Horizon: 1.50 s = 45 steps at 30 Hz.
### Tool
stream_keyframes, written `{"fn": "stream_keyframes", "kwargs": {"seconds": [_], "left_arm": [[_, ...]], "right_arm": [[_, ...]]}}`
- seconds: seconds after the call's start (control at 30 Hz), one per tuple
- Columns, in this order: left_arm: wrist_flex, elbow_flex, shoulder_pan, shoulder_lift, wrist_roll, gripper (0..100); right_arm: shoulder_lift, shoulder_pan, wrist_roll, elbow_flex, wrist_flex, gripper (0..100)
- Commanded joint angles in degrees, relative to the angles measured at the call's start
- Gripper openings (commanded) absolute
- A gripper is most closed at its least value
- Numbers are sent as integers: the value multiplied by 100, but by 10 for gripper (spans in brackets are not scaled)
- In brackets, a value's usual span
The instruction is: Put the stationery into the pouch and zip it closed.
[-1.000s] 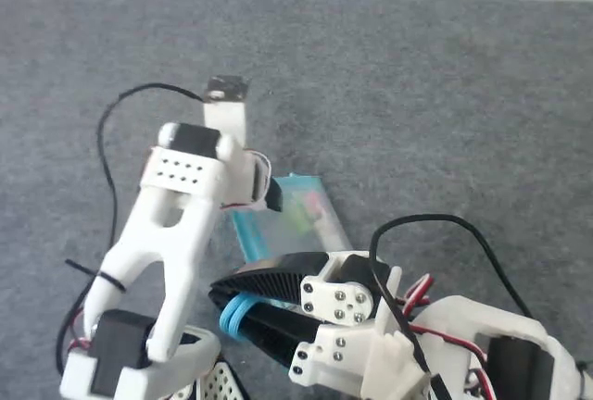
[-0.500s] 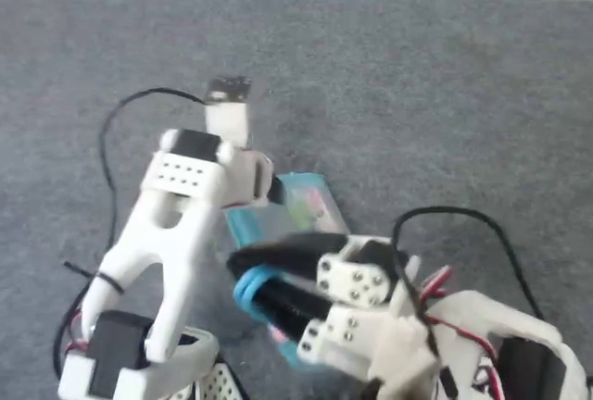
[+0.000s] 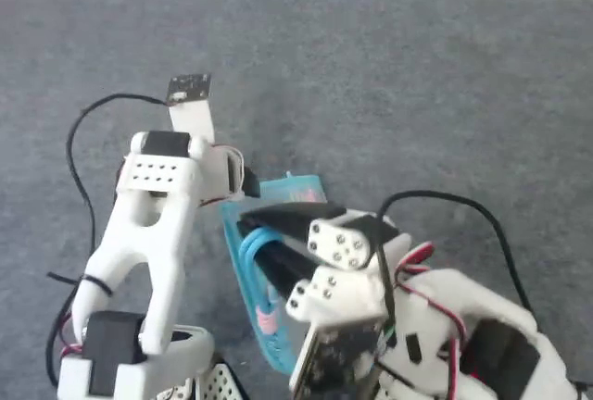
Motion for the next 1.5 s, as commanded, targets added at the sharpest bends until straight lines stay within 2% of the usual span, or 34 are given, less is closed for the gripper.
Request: {"fn": "stream_keyframes", "kwargs": {"seconds": [0.0,0.13,0.33,0.57,0.8,0.93,1.1,1.3,1.47], "left_arm": [[-422,251,396,-149,70,283],[-545,321,870,-176,88,283],[-554,198,923,-202,97,277],[-826,40,897,-202,88,141],[-923,-848,141,-185,70,137],[-923,-1560,-176,-167,70,137],[-879,-2018,-237,-185,70,137],[-782,-2009,-220,-202,70,141],[-756,-2035,-123,-211,0,141]], "right_arm": [[13,75,-185,-123,-127,7],[13,84,-185,-123,-84,7],[13,84,-185,-97,-75,7],[13,163,-185,-79,-13,7],[13,1130,-185,-79,321,7],[13,1455,-185,-79,708,7],[-22,1956,-185,246,998,7],[-541,3134,-185,985,488,7],[-963,3679,-220,1301,462,7]]}}
